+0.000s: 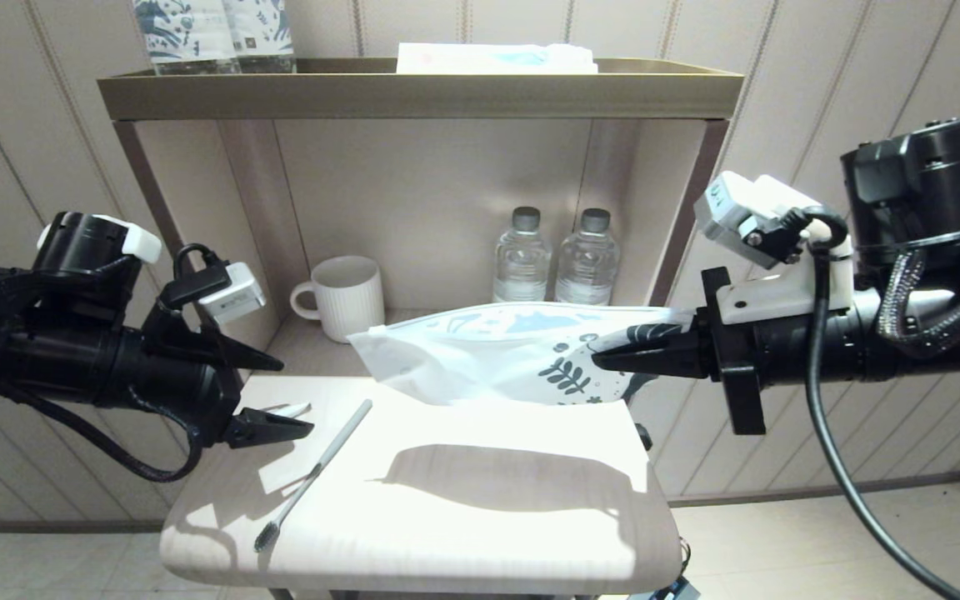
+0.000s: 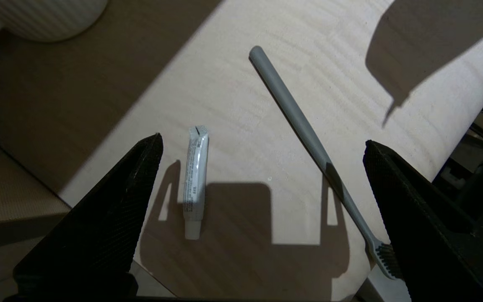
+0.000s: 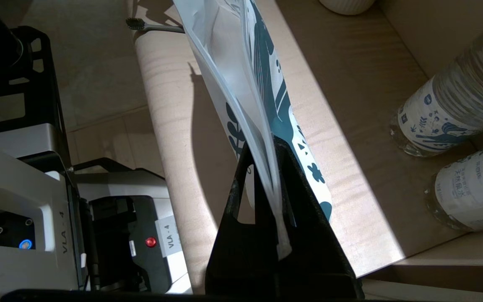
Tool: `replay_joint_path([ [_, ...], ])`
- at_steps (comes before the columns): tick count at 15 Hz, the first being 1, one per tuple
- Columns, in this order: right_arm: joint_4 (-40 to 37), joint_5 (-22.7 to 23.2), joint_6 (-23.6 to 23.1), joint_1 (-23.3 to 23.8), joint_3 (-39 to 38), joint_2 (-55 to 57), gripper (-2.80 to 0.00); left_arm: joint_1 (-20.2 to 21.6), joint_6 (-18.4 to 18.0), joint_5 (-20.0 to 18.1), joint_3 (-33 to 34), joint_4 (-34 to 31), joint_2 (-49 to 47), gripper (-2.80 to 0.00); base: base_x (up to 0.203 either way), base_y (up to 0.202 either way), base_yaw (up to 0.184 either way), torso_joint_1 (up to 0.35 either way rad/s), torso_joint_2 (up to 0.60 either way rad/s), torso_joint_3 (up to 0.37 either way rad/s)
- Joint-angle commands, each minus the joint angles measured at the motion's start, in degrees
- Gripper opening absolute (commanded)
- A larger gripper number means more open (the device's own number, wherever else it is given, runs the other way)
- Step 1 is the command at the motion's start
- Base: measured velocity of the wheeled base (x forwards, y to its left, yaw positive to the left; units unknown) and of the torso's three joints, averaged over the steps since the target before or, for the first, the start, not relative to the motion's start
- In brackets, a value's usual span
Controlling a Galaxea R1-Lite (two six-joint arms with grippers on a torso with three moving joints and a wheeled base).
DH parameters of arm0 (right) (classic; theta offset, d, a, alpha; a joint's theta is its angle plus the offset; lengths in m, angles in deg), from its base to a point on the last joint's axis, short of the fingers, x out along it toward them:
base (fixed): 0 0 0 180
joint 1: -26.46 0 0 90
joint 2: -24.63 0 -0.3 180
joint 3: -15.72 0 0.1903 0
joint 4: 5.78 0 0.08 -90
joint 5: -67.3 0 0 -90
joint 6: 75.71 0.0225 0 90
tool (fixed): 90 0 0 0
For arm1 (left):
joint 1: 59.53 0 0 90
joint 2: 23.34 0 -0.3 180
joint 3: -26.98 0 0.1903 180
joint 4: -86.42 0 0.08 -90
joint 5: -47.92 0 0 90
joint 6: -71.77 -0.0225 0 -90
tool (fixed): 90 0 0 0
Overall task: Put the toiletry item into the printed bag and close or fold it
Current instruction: Pick up the toothpaste
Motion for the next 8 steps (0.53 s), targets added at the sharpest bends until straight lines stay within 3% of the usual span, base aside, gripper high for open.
replay_joint_path([
  [1, 0.0, 0.5, -0.2, 0.0, -0.6, -0.8, -2.80, 0.2, -0.7, 0.2, 1.7, -0.1, 0.6, 0.00, 0.000, 0.000, 0.000, 0.000, 0.00, 0.000],
  [8, 0.0, 2.7, -0.1, 1.6, -1.5, -1.0, -2.80, 0.7, -1.2, 2.3, 1.4, 3.2, -5.5, 0.00, 0.000, 0.000, 0.000, 0.000, 0.00, 0.000],
])
